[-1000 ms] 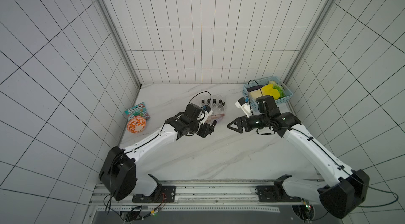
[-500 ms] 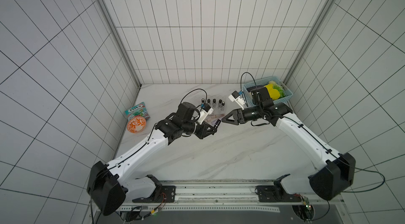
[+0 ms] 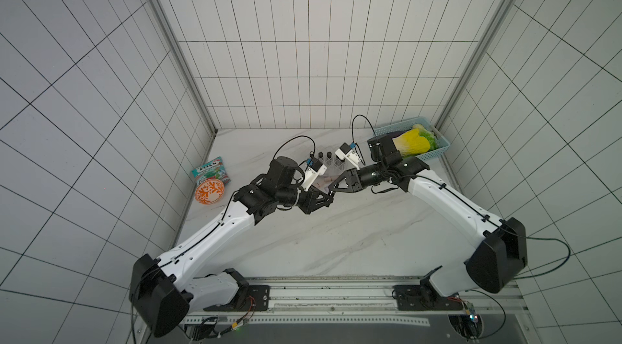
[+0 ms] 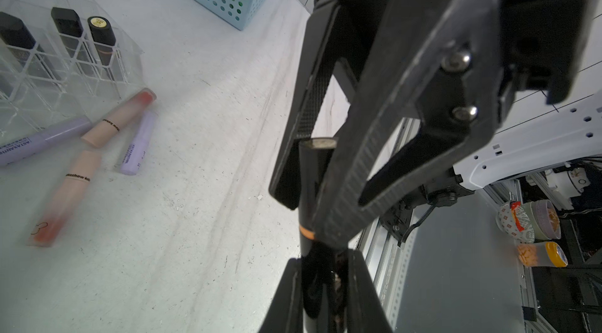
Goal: Arrange the lipsticks in the organizer
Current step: Pick up the lipstick at the center of the board, then place the lipstick in the storage box.
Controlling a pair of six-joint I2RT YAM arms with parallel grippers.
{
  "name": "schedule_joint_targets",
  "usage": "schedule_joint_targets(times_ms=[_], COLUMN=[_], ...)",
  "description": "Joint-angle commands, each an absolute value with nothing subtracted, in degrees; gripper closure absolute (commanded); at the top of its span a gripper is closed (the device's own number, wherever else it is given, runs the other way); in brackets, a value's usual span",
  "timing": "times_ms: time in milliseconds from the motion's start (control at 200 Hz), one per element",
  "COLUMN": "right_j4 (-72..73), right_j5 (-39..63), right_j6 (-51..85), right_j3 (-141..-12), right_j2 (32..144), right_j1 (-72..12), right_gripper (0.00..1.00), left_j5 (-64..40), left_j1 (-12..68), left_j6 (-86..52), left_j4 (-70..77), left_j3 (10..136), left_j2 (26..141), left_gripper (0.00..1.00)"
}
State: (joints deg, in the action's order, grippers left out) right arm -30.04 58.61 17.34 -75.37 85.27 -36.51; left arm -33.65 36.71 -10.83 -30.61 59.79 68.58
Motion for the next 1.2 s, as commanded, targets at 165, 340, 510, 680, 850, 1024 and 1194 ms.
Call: schedule_joint_targets(times_ms=[165,340,510,680,850,1024,1194], right_j4=[-30.02,-31.12,-24.88,-19.04,-17.11,-16.57,-16.66], right_j5=[47.9,23.81,6.84,0.26,-0.69,0.71,3.57], right_j6=[14.68,8.96,5.02,3.17,2.4,2.5,3.58], right_j3=[-79.5,-85.31,-88.68,-92.05,-96.14,-99.71,-101.97], right_j2=[85.44,91.5,98.42,105.1,110.77,115.09,118.22], right_j1=[-35.22,-34.19,-34.02,-33.16,-32.49,-32.28,-32.27], right_gripper=[0.88,0.88,0.87,0.87,0.87,0.87,0.87], left_j5=[-21.06,-9.06,-5.92,-4.58,-3.73,-3.43,-3.74], left_j1=[36.8,36.46,36.22,36.04,35.95,35.84,35.68], left_j6=[-11.69,-15.53,-16.65,-16.92,-17.01,-16.65,-16.48], left_j4=[-30.98,-25.87,-22.85,-20.21,-19.0,-18.11,-17.58], left_j3=[59.66,55.49,52.76,50.61,49.68,48.79,48.43], left_j2=[64.68,60.99,59.37,59.15,59.15,59.06,59.17], left_gripper=[0.09,0.05,0.05,0.05,0.05,0.06,0.06])
